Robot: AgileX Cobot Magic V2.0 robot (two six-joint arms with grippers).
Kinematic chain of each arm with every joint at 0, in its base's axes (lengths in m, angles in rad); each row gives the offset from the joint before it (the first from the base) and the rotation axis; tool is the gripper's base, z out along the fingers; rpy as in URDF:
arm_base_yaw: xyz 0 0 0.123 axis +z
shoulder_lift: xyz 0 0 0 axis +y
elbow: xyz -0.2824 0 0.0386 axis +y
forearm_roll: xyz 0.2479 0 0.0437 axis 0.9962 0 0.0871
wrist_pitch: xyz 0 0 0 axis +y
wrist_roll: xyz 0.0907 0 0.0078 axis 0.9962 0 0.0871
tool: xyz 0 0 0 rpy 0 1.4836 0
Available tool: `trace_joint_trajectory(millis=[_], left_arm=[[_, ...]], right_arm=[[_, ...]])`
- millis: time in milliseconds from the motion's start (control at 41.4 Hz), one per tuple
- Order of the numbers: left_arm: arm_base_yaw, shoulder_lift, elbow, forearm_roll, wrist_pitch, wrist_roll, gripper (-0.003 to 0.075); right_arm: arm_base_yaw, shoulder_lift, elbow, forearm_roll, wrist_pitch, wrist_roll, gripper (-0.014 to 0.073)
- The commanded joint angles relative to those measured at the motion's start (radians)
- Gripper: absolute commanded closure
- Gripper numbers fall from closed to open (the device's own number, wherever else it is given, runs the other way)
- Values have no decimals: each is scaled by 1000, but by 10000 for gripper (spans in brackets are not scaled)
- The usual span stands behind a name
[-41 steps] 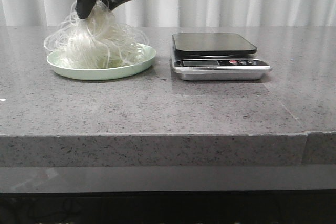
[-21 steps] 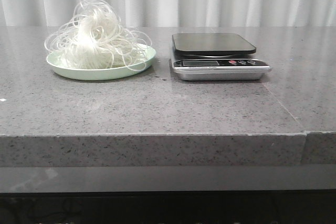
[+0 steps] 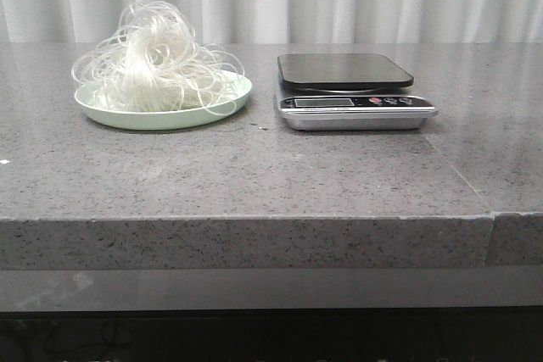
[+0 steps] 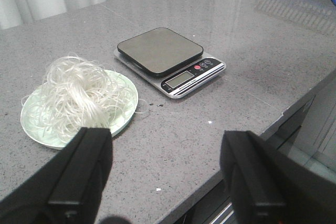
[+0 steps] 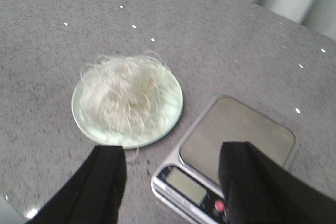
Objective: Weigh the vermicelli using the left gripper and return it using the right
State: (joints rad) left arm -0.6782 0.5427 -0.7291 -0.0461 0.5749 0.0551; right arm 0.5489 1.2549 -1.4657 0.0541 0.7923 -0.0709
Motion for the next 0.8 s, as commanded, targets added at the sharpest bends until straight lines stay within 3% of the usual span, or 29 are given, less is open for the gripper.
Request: trace_joint_trajectory(millis=[0, 387, 774], left_arm=[[-7, 6, -26, -11, -77, -7, 216], [-7, 6, -26, -11, -77, -7, 216], [-7, 6, -26, -11, -77, -7, 216]], right_arm=[[-24, -115, 69, -13, -77, 2, 97], [-58, -450, 422, -16, -75, 2, 97], [-58, -696, 582, -15, -32, 2, 97]])
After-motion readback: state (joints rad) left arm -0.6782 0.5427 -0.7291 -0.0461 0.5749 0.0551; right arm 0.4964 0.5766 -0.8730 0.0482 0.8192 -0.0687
